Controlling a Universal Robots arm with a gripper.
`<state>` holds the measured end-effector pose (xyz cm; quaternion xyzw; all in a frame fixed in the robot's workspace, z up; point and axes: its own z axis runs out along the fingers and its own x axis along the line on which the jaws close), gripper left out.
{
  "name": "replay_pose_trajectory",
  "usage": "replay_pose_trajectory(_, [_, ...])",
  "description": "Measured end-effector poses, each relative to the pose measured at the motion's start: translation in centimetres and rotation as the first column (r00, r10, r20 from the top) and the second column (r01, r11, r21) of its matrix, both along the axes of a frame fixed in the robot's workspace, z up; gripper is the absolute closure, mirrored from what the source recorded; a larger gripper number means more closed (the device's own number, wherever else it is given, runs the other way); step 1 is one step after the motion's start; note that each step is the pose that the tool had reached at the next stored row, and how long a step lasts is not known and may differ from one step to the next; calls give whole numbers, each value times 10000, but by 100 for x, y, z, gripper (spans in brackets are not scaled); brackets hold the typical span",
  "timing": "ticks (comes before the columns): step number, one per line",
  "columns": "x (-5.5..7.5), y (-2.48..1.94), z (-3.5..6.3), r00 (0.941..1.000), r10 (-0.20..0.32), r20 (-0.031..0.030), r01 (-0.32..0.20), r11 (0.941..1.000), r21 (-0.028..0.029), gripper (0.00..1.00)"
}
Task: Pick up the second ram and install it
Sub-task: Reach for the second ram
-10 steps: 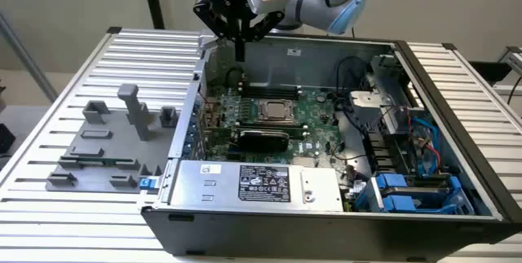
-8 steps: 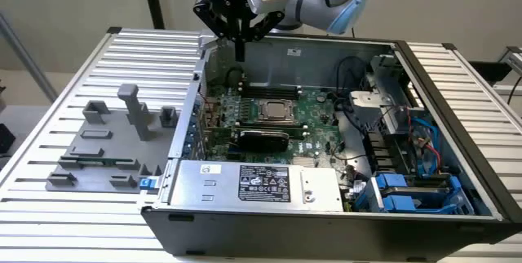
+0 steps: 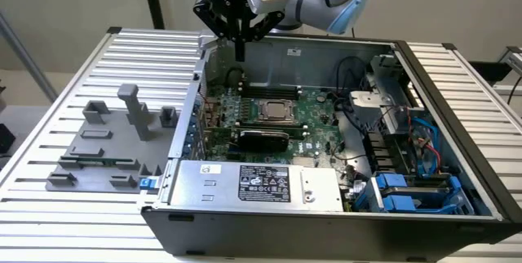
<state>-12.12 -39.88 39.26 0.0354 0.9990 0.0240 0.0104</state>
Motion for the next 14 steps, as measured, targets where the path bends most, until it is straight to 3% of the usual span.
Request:
replay_pose_trajectory(9, [-24,-9,1,10000,-2,-19,2,10000,-2,89])
replay_pose_trajectory(14, [-195,-64,0,10000,-1,-20,1,10000,0,89])
